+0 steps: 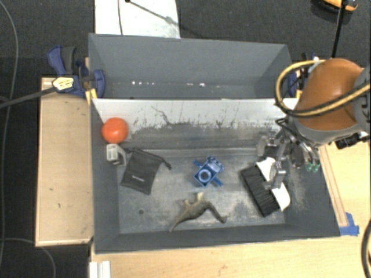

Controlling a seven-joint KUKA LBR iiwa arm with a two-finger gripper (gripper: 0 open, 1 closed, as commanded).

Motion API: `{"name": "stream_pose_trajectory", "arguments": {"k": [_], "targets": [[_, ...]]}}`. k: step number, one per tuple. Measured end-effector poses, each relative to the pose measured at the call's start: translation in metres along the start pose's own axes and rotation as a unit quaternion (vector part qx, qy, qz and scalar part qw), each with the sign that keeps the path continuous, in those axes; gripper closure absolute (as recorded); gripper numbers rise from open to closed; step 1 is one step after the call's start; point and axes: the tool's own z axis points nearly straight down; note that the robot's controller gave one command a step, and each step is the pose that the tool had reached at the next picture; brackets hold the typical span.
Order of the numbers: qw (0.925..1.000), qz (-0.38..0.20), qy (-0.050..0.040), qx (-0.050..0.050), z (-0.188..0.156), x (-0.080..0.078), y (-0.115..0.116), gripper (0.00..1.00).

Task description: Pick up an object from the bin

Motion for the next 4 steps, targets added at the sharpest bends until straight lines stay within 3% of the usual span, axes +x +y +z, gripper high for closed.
{"name": "stream_pose_trajectory", "arguments": {"k": [1,2,3,4], "targets": [[1.0,-0.001,-0.004,0.001,-0.004,-0.002,0.0,0.0],[1.0,-0.001,-0.0072,0.001,0.037,-0.004,0.001,0.0],[0.9986,0.052,0.0009,-0.001,0.063,0.016,-0.01,0.0],[0.9981,0.061,-0.0074,0.001,0.059,0.004,0.013,0.0]]}}
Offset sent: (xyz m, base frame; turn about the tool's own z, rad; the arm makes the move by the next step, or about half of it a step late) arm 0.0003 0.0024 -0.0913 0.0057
